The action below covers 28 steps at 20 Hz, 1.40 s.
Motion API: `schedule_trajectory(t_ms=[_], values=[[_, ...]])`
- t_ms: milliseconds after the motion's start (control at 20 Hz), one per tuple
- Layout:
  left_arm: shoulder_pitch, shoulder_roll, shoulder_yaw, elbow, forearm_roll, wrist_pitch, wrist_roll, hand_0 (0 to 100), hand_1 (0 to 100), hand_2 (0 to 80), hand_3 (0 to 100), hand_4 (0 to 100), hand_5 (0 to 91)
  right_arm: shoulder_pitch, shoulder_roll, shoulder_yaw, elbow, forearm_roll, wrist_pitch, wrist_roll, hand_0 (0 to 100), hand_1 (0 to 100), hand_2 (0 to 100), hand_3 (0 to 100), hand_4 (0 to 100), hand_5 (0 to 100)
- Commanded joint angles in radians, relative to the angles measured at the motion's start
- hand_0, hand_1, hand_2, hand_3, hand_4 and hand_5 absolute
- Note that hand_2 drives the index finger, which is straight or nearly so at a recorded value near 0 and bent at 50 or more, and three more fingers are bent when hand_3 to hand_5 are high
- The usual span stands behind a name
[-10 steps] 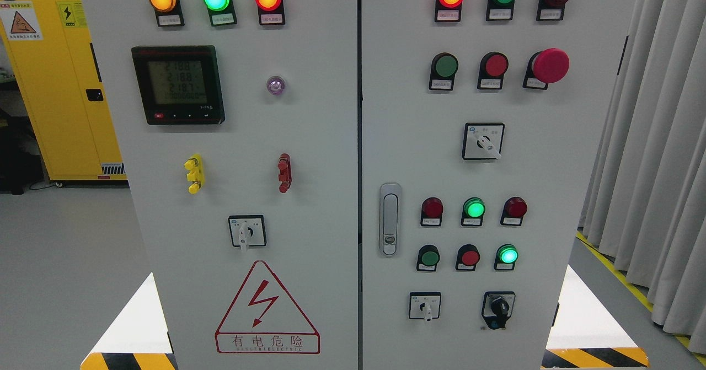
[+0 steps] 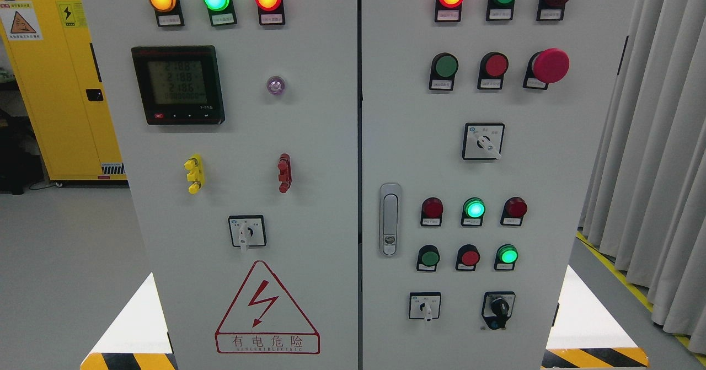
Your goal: Turn on light switch 1
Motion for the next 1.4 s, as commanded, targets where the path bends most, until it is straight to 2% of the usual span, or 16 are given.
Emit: schedule_trajectory(t_ms=[0,351,651,802,952,1152,1253,1303,1353], values=[[0.0,-0.001,-0.012,0.002,-0.001,0.006,-0.007,21,16,0.0,0,0,0.0,0.0,0.0,0.0,0.0,-0.029,0.001,-0.001,0,50,4,0,0,0],[0.001,0.005,-0.009,-0.022,0.0,0.003,0.002,21,16,0.0,0,0,0.0,0.0,0.0,0.0,0.0,-0.029,0.001,0.001,0,50,4,0,0,0],[0.11,0.016,-0.005,-0.29,0.0,0.003,0.048,20,19,0.0,0,0,0.0,0.0,0.0,0.0,0.0,-0.029,0.001,0.001,0,50,4,0,0,0],[0.127,0.024,-0.009,-0.349,-0.001,0.001,0.071,22,21,0.0,0,0,0.0,0.002,0.0,0.0,0.0,-0.029,0.001,-0.001,0,50,4,0,0,0],[0.132,0.027,-0.005,-0.375,-0.001,-0.009,0.071,25,22,0.0,0,0,0.0,0.0,0.0,0.0,0.0,-0.029,0.001,-0.001,0,50,4,0,0,0],[0.189,0.045,-0.003,-0.546,0.0,-0.057,0.078,27,22,0.0,0,0,0.0,0.0,0.0,0.0,0.0,-0.029,0.001,-0.001,0,50,4,0,0,0],[0.201,0.053,0.007,-0.625,0.0,-0.068,0.104,28,22,0.0,0,0,0.0,0.0,0.0,0.0,0.0,-0.029,0.001,-0.001,0,50,4,0,0,0],[0.21,0.055,0.02,-0.663,0.0,-0.095,0.12,28,23,0.0,0,5,0.0,0.0,0.0,0.0,0.0,-0.029,0.001,-0.001,0,50,4,0,0,0],[0.221,0.059,0.023,-0.697,0.0,-0.141,0.125,28,23,0.0,7,11,0.0,0.002,0.0,0.0,0.0,-0.029,0.001,0.001,0,50,4,0,0,0]])
